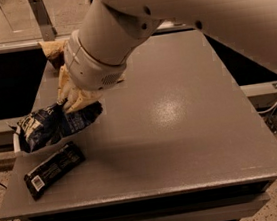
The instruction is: Move blue chip bag near rxbar chocolate
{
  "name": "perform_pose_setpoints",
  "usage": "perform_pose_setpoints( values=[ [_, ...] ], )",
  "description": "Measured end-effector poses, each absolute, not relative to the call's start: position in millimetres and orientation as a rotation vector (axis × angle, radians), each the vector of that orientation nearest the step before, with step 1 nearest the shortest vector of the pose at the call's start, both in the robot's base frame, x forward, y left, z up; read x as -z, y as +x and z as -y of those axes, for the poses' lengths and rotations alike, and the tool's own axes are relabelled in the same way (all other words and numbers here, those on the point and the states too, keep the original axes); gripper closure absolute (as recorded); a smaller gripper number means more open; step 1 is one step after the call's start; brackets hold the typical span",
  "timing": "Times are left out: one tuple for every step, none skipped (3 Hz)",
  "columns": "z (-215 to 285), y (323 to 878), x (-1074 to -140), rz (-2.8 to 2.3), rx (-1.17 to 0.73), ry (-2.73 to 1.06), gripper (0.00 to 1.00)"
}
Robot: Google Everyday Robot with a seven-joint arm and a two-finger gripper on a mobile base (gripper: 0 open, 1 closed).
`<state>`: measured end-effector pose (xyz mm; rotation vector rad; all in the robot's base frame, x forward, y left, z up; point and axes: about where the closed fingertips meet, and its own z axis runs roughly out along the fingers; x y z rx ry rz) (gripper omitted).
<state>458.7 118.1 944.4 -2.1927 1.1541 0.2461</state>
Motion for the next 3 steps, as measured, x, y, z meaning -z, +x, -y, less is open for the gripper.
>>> perform_pose_setpoints(
  values=[
    [-118.8, 456.8, -946.8, -1.149, -0.241, -2.194, 0.35],
    [-119.5, 455.1, -948.9, -1.145, -0.235, -2.195, 0.12],
    [-120.1, 453.5, -950.8, -1.142, -0.230, -2.196, 0.00]
  ],
)
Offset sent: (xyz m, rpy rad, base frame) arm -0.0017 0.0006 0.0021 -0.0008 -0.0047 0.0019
